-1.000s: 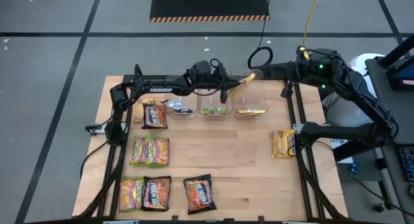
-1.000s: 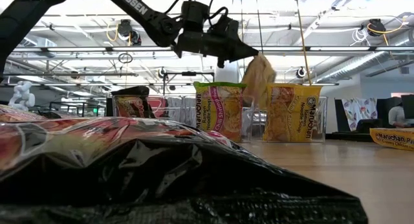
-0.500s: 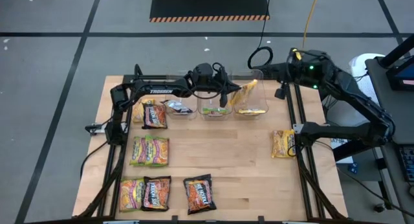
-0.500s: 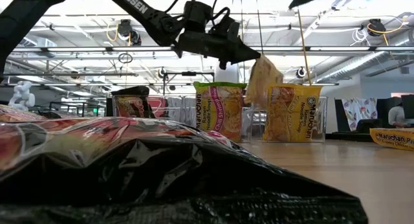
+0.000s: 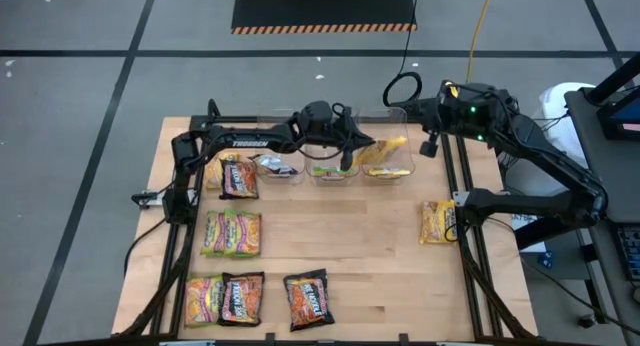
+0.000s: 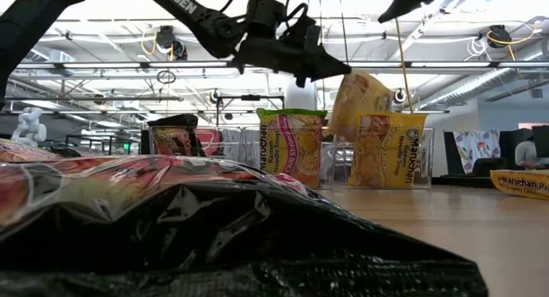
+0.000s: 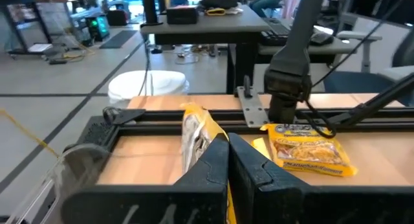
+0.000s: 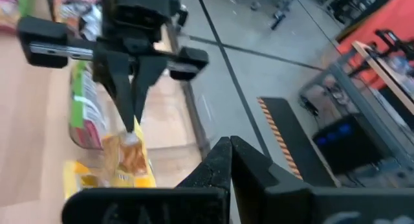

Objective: Sort Maruchan noodles
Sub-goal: Put the yellow noodle pack into the right transparent bin

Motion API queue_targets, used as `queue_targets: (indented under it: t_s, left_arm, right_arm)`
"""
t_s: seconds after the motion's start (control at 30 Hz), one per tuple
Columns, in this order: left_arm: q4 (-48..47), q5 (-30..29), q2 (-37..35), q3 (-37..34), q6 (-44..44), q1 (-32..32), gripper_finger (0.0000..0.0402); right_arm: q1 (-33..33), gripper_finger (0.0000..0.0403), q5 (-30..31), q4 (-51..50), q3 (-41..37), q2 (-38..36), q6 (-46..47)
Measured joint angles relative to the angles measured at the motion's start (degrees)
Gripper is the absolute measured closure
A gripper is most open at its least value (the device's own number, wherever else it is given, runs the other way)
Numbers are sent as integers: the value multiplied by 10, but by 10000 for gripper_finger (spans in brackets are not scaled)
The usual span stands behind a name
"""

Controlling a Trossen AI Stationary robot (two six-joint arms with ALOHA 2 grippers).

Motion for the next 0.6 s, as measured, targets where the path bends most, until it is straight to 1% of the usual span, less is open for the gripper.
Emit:
queue_targets:
  t_s: [0.1, 0.33, 0.43, 0.6]
  left_arm:
    - [-43, 19, 14, 41, 16, -3, 402]
    - [-149, 24, 83, 153, 48, -16, 402]
    - [-174, 23, 103, 176, 48, -16, 402]
    - [-193, 23, 113, 183, 48, -16, 402]
  right_arm:
    - [0, 403, -22, 11, 0, -6, -1]
    - [0, 403, -23, 17, 0, -11, 4]
    - [0, 403, -23, 16, 0, -12, 10]
    - [0, 403, -23, 13, 0, -12, 14]
